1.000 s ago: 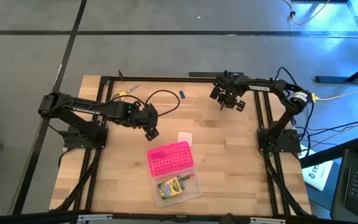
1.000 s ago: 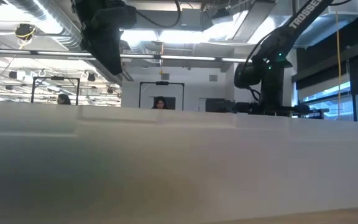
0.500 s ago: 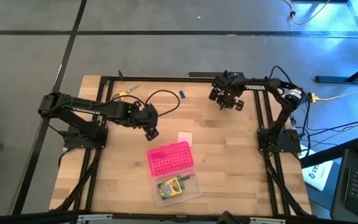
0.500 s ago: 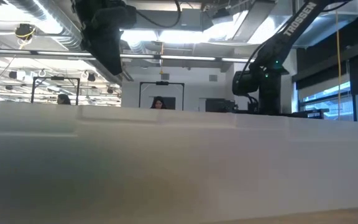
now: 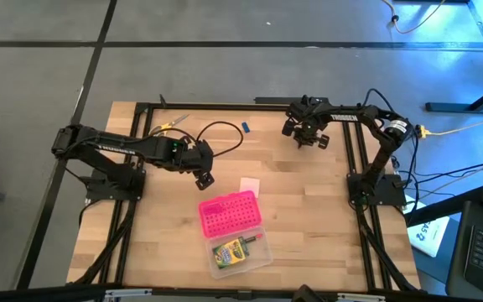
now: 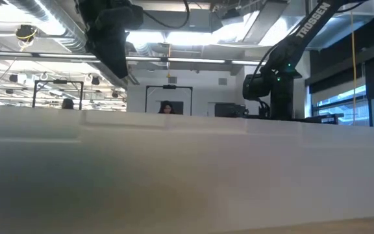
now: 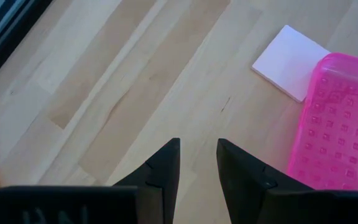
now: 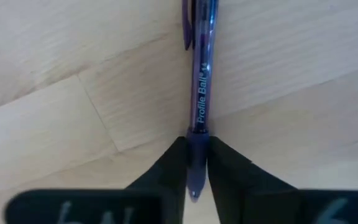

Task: Pack school essentials
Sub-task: Put the blue pen into the pink supply box

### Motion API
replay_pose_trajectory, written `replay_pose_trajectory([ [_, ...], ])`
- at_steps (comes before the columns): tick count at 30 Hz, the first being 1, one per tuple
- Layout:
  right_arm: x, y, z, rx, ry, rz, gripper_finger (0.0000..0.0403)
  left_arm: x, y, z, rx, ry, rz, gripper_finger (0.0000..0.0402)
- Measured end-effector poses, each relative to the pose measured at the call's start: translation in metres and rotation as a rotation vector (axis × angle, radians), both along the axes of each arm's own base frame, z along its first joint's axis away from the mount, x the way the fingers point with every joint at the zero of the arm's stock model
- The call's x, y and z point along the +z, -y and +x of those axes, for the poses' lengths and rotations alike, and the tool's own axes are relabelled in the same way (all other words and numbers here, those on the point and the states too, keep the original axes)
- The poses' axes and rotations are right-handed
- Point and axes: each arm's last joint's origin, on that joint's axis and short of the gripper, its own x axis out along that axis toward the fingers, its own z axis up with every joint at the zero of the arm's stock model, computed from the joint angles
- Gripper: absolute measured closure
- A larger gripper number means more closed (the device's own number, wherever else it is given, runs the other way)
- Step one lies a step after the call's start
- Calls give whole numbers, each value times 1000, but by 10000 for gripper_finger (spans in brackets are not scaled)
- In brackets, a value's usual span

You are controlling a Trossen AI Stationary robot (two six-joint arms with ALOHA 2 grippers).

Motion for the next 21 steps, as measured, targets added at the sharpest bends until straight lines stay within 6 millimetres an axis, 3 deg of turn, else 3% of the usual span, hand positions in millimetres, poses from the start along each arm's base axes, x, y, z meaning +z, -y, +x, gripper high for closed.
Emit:
replay_pose_trajectory([
  [4,0,0,0,4,0,-1,366,0,0,0,-2,-1,1,303],
  [21,4,-6,4,160,-23,-44,353,0,0,0,-3,-1,1,303],
])
